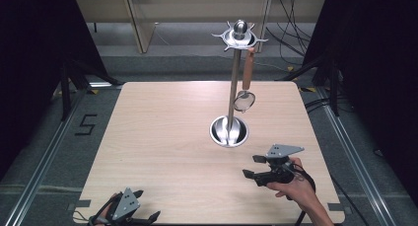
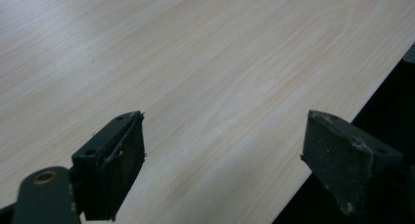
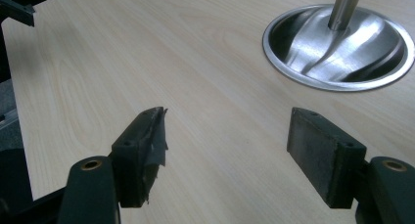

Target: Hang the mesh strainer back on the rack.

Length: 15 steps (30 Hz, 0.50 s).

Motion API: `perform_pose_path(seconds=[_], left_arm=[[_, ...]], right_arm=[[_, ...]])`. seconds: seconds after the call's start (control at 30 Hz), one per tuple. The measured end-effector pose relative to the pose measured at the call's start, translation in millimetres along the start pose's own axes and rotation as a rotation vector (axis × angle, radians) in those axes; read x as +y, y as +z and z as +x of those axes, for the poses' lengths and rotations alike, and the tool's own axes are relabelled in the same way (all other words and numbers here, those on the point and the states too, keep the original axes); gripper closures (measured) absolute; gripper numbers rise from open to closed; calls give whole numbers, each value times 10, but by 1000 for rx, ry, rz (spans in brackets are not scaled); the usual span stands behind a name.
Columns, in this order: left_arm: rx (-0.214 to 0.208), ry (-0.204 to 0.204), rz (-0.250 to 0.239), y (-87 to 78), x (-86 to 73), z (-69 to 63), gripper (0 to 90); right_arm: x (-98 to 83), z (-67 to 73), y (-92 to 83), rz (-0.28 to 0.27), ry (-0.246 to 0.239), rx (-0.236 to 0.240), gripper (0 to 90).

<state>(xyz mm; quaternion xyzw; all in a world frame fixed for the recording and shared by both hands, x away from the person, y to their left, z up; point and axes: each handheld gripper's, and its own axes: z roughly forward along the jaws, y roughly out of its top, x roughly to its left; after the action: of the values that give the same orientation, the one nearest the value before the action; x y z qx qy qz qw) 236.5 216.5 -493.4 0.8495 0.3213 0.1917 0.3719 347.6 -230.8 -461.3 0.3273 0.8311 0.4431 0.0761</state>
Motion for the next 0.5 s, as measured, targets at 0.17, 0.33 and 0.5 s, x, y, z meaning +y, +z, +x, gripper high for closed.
perform_pose_path(seconds=[0.17,0.33,0.5], left_arm=[[1,27,0,-2,6,20,153],[-9,-11,4,-1,-2,-8,153],[6,20,-5,-3,5,16,153]], right_arm=[[-40,12,12,18,11,11,316],[-67,4,18,22,-2,6,312],[-102,10,14,22,-11,-2,306]])
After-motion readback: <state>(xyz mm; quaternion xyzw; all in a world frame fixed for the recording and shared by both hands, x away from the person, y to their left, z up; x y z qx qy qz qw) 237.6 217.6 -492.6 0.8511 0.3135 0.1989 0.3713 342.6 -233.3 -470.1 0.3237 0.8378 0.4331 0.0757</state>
